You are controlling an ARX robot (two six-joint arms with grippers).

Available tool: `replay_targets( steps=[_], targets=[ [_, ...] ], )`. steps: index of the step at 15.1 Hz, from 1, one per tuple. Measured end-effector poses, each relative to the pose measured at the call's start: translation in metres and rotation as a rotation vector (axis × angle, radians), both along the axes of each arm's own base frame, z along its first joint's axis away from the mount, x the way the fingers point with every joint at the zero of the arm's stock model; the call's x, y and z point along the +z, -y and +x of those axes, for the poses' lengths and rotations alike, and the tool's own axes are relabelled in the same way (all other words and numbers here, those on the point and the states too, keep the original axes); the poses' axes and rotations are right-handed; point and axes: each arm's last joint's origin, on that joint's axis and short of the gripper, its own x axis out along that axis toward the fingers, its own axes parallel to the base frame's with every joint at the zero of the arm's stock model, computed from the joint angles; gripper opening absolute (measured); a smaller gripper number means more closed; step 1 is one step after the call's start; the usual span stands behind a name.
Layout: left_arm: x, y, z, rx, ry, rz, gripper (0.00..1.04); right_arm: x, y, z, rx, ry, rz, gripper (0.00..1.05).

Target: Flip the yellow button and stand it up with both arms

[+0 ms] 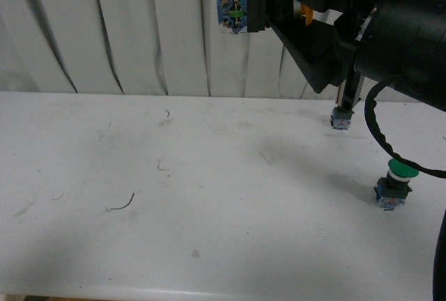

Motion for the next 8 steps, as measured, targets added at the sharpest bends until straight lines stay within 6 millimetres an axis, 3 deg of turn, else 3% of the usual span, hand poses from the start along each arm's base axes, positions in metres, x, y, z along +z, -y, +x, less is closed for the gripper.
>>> replay_targets(
  steps=[8],
  targets=[
    [-0.004,0.000,-0.013,0.000,-0.015,0.000,0.02,0.000,-0.002,-0.001,0.007,-0.001,-0.001,0.35]
  ],
)
